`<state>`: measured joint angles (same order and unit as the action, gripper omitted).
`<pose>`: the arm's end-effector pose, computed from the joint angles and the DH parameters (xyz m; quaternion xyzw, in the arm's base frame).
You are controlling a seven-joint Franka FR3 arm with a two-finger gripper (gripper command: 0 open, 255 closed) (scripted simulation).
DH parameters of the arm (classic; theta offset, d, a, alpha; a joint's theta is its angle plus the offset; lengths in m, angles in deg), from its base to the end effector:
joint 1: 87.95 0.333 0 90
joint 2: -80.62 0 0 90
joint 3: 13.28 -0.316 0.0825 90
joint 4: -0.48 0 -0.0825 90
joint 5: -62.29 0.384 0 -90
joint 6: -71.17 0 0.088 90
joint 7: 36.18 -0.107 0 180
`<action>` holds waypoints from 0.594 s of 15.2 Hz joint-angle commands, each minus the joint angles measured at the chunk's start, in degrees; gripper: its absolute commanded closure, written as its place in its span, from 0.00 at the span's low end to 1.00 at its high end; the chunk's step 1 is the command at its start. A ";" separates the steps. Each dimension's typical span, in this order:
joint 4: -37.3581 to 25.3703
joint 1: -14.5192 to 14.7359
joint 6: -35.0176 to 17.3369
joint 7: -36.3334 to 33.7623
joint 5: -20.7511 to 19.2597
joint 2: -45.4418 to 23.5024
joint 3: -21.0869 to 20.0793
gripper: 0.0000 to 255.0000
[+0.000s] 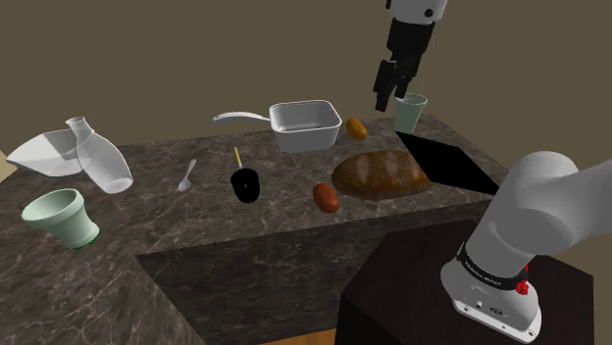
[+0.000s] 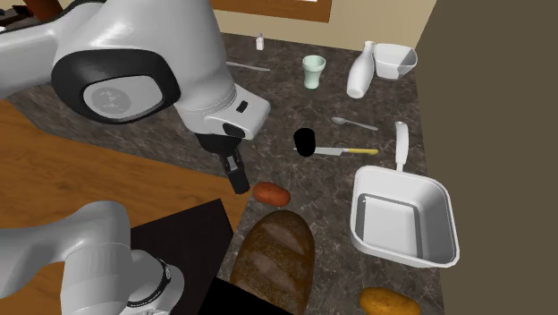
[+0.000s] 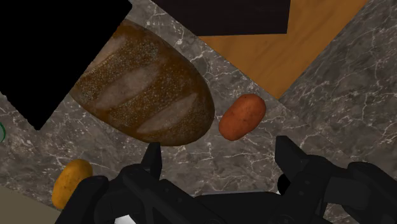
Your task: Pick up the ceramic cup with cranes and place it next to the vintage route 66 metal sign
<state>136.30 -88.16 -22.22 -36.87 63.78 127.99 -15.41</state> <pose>0.3017 0.0165 0.6013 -0.9991 -0.0051 -0.0429 0.0001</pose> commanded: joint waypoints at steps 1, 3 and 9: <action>0.00 0.00 0.00 0.00 0.00 0.00 0.00 0.00; 0.40 0.34 -3.37 -1.60 0.70 -2.76 -1.63 0.00; -0.35 0.97 -13.05 -6.46 1.83 -12.58 -6.45 0.00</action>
<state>135.99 -87.36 -33.71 -42.32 65.41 116.85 -20.93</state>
